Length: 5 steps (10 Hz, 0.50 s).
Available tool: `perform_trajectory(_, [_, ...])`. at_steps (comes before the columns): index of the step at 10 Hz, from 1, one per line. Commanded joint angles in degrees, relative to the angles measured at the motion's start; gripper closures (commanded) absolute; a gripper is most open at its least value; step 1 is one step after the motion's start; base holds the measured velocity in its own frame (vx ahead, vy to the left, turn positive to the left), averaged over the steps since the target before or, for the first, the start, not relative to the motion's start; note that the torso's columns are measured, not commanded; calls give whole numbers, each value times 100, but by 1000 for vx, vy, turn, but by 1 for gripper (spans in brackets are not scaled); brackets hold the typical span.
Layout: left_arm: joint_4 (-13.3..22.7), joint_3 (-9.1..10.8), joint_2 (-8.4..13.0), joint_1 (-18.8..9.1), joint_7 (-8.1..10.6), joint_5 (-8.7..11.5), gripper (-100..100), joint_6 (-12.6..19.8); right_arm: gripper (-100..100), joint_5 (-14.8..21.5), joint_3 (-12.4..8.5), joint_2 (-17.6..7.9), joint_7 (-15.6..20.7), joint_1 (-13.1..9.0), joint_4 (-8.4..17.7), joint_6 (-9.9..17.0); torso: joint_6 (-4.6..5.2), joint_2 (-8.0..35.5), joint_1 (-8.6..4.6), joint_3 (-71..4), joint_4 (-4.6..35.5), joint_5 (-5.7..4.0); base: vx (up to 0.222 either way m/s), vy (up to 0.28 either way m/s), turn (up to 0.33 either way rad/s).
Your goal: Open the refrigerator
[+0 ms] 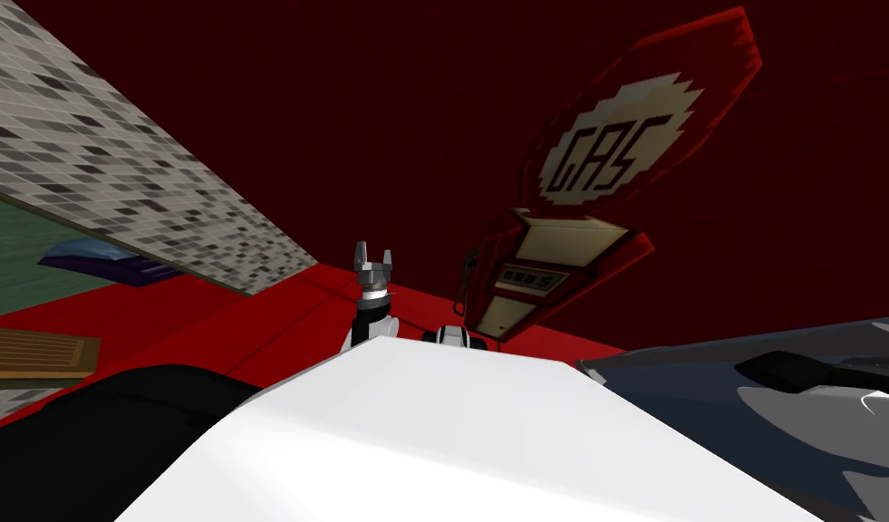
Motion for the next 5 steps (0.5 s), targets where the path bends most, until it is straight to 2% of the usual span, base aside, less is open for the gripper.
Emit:
perform_trajectory(1, [0, 0, 0, 0, 0, 0, 0, 0, -100, -228, -131, -293, 133, -6, 15, -30, 0, 3, -6, 0, 2, 6, 13, 35, -14])
perform_trajectory(2, [0, 0, 0, 0, 0, 0, 0, 0, -100, -228, -131, -293, 133, -6, 15, -30, -3, 3, 5, -1, 3, 12, 12, 22, -10])
perform_trajectory(3, [0, 0, 0, 0, 0, 0, 0, 0, -100, -201, -40, -147, 92, 11, 92, -49, -6, 3, 7, -3, 5, 18, 4, 7, 5])
perform_trajectory(4, [0, 0, 0, 0, 0, 0, 0, 0, 0, -206, -28, -137, 97, 8, 107, -49, -1, 5, 12, 13, -5, -28, 0, 0, 0])
perform_trajectory(5, [0, 0, 0, 0, 0, 0, 0, 0, 0, -208, -20, -124, 97, 14, 118, -47, -3, 8, 15, 26, -8, -58, 0, 0, 0])
